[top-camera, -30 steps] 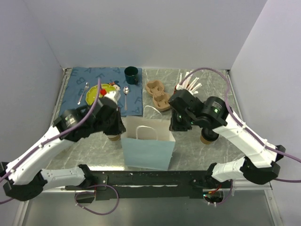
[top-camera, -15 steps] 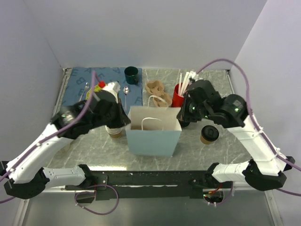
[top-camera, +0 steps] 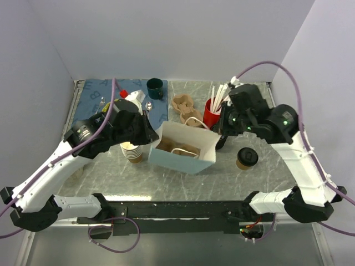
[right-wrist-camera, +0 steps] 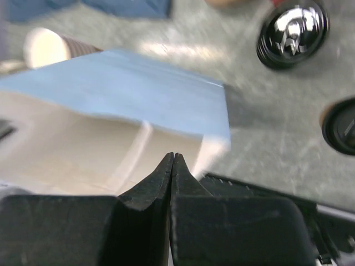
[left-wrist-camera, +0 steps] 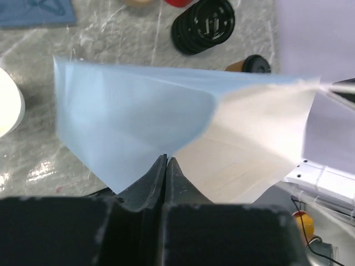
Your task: Pack the takeout coffee
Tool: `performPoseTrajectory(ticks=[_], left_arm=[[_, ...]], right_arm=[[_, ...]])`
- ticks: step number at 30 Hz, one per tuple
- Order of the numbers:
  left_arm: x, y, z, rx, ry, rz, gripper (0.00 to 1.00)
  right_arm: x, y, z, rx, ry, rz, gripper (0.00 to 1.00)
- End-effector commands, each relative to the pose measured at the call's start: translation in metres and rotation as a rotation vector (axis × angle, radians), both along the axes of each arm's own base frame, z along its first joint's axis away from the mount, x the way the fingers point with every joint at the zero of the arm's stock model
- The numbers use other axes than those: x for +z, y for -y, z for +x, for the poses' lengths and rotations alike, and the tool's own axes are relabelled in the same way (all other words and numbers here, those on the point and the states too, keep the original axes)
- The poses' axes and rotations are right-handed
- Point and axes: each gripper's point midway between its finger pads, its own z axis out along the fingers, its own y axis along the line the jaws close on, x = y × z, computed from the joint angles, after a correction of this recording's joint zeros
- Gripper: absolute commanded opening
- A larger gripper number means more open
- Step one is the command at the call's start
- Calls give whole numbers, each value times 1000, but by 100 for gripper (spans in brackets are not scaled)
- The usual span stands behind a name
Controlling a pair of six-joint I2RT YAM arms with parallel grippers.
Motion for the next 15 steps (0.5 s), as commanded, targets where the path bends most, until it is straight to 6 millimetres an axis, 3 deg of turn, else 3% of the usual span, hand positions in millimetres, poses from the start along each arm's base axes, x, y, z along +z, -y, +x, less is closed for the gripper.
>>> performPoseTrajectory(ticks=[1, 3, 5, 9, 12, 15], left_arm=[[0, 1, -3, -17, 0, -12, 11], [-12, -1, -4, -16, -18, 2, 14], [-17, -3, -5, -10, -24, 2, 9], [-46, -8, -6, 5, -70, 30, 7], [-49, -9, -6, 20, -71, 17, 7], [-46, -12, -7, 28, -63, 11, 7]], right_arm=[[10, 19, -14, -5, 0, -37, 0], [10, 20, -16, -4, 0, -38, 0], [7, 22, -16, -8, -5, -51, 0], [-2, 21, -21, 8, -35, -57, 1], [-2, 21, -27, 13, -38, -31, 8], [-6, 20, -37, 20, -55, 7, 23]])
